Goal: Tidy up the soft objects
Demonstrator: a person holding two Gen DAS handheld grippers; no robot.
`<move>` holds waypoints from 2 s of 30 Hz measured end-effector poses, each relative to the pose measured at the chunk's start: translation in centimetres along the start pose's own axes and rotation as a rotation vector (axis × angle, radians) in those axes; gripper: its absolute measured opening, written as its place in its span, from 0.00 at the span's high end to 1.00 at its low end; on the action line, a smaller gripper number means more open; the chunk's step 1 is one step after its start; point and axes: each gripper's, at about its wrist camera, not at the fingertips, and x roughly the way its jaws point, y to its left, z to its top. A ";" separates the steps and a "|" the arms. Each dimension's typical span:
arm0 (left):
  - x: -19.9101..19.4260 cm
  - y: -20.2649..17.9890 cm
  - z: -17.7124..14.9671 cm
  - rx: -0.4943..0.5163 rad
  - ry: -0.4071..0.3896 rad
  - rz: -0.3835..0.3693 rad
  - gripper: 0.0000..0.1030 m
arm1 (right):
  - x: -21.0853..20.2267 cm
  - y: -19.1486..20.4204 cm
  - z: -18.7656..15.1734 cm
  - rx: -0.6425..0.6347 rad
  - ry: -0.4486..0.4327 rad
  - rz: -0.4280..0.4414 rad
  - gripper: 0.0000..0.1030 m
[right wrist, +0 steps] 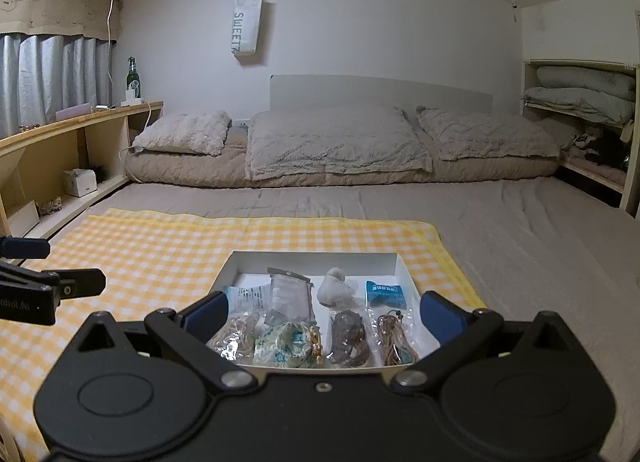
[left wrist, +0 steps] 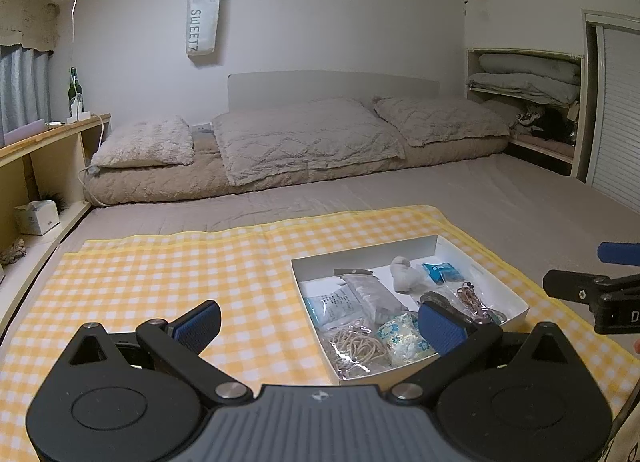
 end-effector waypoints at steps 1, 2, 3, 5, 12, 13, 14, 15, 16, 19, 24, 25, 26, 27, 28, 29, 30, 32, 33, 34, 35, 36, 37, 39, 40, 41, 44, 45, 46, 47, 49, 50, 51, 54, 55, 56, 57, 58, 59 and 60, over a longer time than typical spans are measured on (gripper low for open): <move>0.0 0.0 0.1 -0.001 0.000 -0.001 0.00 | 0.0 0.0 0.0 0.001 0.001 -0.001 0.00; 0.0 0.0 0.0 -0.004 0.001 -0.003 0.00 | 0.0 -0.1 0.0 0.002 0.000 -0.001 0.00; 0.0 0.0 0.0 -0.005 0.002 -0.005 0.00 | 0.0 0.0 0.0 0.003 -0.001 -0.002 0.00; -0.1 -0.1 0.0 -0.002 0.003 -0.004 0.00 | 0.0 0.1 0.0 0.006 0.000 -0.003 0.00; -0.1 -0.3 0.1 0.007 0.002 0.002 0.00 | -0.1 0.0 -0.1 0.005 0.003 0.002 0.00; -0.1 -0.2 0.1 0.005 0.001 0.003 0.00 | -0.1 0.0 -0.1 0.006 0.003 0.002 0.00; -0.1 -0.2 0.1 0.003 0.000 0.003 0.00 | -0.1 0.0 -0.1 0.007 0.003 0.002 0.00; -0.1 -0.2 0.1 0.003 -0.001 0.005 0.00 | -0.1 0.0 -0.1 0.006 0.003 0.002 0.00; -0.2 -0.2 0.1 0.005 -0.002 0.007 0.00 | -0.1 0.0 -0.1 0.006 0.003 0.002 0.00; -0.2 -0.3 0.1 0.013 -0.007 0.011 0.00 | -0.1 0.0 -0.1 0.004 0.005 0.004 0.00; -0.2 -0.2 0.1 0.015 -0.012 0.013 0.00 | -0.2 0.1 -0.2 0.003 0.008 0.005 0.00; -0.2 -0.2 0.1 0.016 -0.011 0.013 0.00 | -0.2 0.1 -0.2 0.003 0.008 0.005 0.00; -0.2 -0.2 0.1 0.016 -0.011 0.013 0.00 | -0.3 0.1 -0.2 0.002 0.009 0.005 0.00; -0.2 -0.2 0.1 0.016 -0.011 0.014 0.00 | -0.3 0.2 -0.3 0.002 0.009 0.005 0.00; -0.2 -0.2 0.1 0.016 -0.011 0.013 0.00 | -0.3 0.2 -0.3 0.003 0.008 0.005 0.00; -0.2 -0.2 0.1 0.016 -0.011 0.012 0.00 | -0.3 0.2 -0.3 0.003 0.008 0.005 0.00; -0.2 -0.2 0.1 0.015 -0.010 0.012 0.00 | -0.3 0.2 -0.2 0.004 0.009 0.005 0.00; -0.2 -0.2 0.0 0.015 -0.009 0.012 0.00 | -0.3 0.2 -0.3 0.003 0.010 0.004 0.00; -0.2 -0.2 0.0 0.015 -0.009 0.013 0.00 | -0.2 0.2 -0.3 0.003 0.010 0.005 0.00; -0.2 -0.2 0.0 0.015 -0.010 0.013 0.00 | -0.2 0.2 -0.3 0.003 0.010 0.006 0.00; -0.2 -0.2 0.0 0.015 -0.010 0.013 0.00 | -0.3 0.3 -0.4 0.003 0.010 0.007 0.00; -0.3 -0.2 0.0 0.014 -0.011 0.013 0.00 | -0.3 0.3 -0.4 0.003 0.010 0.005 0.00; -0.2 -0.2 0.0 0.014 -0.010 0.012 0.00 | -0.3 0.3 -0.3 0.003 0.010 0.005 0.00; -0.2 -0.2 0.0 0.014 -0.010 0.012 0.00 | -0.3 0.3 -0.3 0.003 0.010 0.006 0.00; -0.2 -0.2 0.0 0.015 -0.010 0.012 0.00 | -0.3 0.3 -0.3 0.003 0.010 0.005 0.00; -0.2 -0.2 0.0 0.015 -0.010 0.012 0.00 | -0.3 0.3 -0.3 0.003 0.010 0.005 0.00; -0.2 -0.1 0.0 0.014 -0.010 0.012 0.00 | -0.3 0.3 -0.4 0.004 0.010 0.005 0.00; -0.2 -0.1 0.0 0.014 -0.010 0.012 0.00 | -0.2 0.2 -0.3 0.003 0.010 0.006 0.00; -0.2 -0.2 0.0 0.014 -0.010 0.012 0.00 | -0.2 0.2 -0.3 0.003 0.010 0.006 0.00; -0.2 -0.2 0.0 0.014 -0.010 0.012 0.00 | -0.3 0.3 -0.3 0.003 0.010 0.006 0.00; -0.2 -0.1 0.0 0.015 -0.009 0.012 0.00 | -0.2 0.2 -0.3 0.003 0.010 0.007 0.00; -0.2 -0.1 0.0 0.015 -0.009 0.012 0.00 | -0.2 0.2 -0.4 0.002 0.010 0.008 0.00; -0.2 -0.1 0.0 0.015 -0.008 0.012 0.00 | -0.2 0.3 -0.4 0.002 0.010 0.008 0.00; -0.2 -0.1 0.0 0.015 -0.008 0.012 0.00 | -0.1 0.3 -0.5 0.001 0.011 0.008 0.00; -0.2 -0.1 0.0 0.014 -0.009 0.013 0.00 | -0.1 0.3 -0.5 0.002 0.011 0.008 0.00; -0.2 -0.1 0.0 0.014 -0.009 0.012 0.00 | -0.1 0.3 -0.5 0.002 0.011 0.007 0.00; -0.2 -0.1 0.0 0.014 -0.009 0.012 0.00 | -0.1 0.3 -0.5 0.002 0.011 0.007 0.00; -0.2 -0.1 0.0 0.015 -0.009 0.012 0.00 | -0.1 0.3 -0.4 0.002 0.011 0.008 0.00; -0.2 -0.1 0.0 0.015 -0.009 0.012 0.00 | -0.1 0.3 -0.4 0.002 0.011 0.008 0.00; -0.2 -0.1 0.0 0.014 -0.009 0.012 0.00 | -0.1 0.3 -0.4 0.001 0.011 0.009 0.00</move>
